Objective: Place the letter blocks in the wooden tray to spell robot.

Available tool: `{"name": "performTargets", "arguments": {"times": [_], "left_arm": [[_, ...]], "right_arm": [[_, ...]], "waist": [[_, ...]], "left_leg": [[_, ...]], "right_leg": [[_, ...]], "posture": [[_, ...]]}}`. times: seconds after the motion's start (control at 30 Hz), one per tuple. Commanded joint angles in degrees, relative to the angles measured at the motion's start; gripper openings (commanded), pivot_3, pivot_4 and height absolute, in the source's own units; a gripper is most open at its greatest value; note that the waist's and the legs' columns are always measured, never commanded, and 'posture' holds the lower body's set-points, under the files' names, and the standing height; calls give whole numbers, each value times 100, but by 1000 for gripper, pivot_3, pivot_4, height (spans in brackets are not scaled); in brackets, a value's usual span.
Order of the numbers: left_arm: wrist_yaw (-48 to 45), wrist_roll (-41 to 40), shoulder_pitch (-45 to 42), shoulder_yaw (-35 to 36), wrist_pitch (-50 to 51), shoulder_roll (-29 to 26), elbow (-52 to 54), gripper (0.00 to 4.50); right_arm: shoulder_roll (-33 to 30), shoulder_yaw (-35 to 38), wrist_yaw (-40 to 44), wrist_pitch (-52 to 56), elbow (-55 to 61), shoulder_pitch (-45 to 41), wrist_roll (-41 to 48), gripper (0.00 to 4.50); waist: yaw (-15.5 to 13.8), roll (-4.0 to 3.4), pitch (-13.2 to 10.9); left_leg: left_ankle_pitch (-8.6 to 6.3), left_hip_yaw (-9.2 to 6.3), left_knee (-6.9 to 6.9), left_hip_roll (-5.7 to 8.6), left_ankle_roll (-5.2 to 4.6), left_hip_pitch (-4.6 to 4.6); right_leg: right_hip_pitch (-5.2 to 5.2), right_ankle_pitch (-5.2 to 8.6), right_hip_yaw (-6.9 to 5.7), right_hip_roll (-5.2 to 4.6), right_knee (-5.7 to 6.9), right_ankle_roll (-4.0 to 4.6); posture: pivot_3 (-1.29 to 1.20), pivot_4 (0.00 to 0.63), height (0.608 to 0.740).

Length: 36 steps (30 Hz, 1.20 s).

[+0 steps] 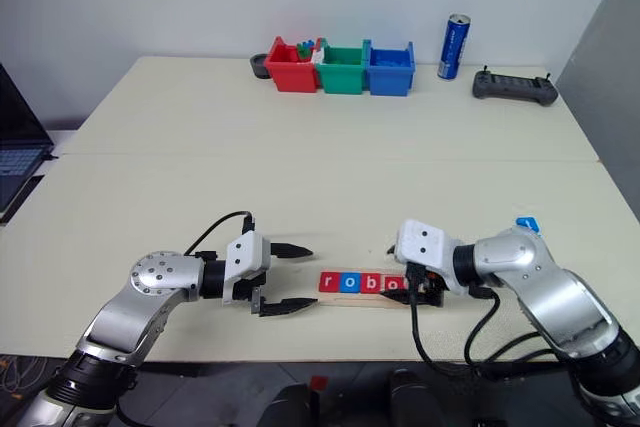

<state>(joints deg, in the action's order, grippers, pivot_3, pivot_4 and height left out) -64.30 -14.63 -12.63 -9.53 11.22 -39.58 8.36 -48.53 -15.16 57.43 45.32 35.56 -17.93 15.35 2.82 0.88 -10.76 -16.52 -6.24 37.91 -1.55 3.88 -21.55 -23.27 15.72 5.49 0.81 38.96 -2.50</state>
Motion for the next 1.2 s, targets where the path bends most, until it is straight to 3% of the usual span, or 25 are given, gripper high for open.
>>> {"name": "performTargets", "arguments": {"times": [0.03,0.23,0.8,1.2], "left_arm": [[0,10,-72,48,-130,13,0,4500],[-39,27,-150,34,-173,19,-91,4500],[-19,37,-166,47,-144,17,-54,4500],[-19,30,-158,61,-121,-6,-20,4500]], "right_arm": [[-122,-118,-29,16,313,107,13,2071],[-166,-429,-140,-27,33,56,-263,94],[178,-715,-307,-524,-668,-162,-720,94],[-1,-395,-197,-546,-606,-236,-665,94]], "waist": [[0,0,0],[23,0,0],[22,0,0],[16,0,0]], "left_leg": [[0,0,1,0,0,1],[0,3,1,-1,0,6],[0,2,1,-1,0,4],[0,1,1,-1,0,3]], "right_leg": [[0,1,1,0,0,-2],[0,5,2,2,3,-9],[0,3,2,1,1,-5],[0,2,2,1,1,-3]], "posture": [[0,150,740],[0,150,740],[0,150,740],[0,150,740]]}}
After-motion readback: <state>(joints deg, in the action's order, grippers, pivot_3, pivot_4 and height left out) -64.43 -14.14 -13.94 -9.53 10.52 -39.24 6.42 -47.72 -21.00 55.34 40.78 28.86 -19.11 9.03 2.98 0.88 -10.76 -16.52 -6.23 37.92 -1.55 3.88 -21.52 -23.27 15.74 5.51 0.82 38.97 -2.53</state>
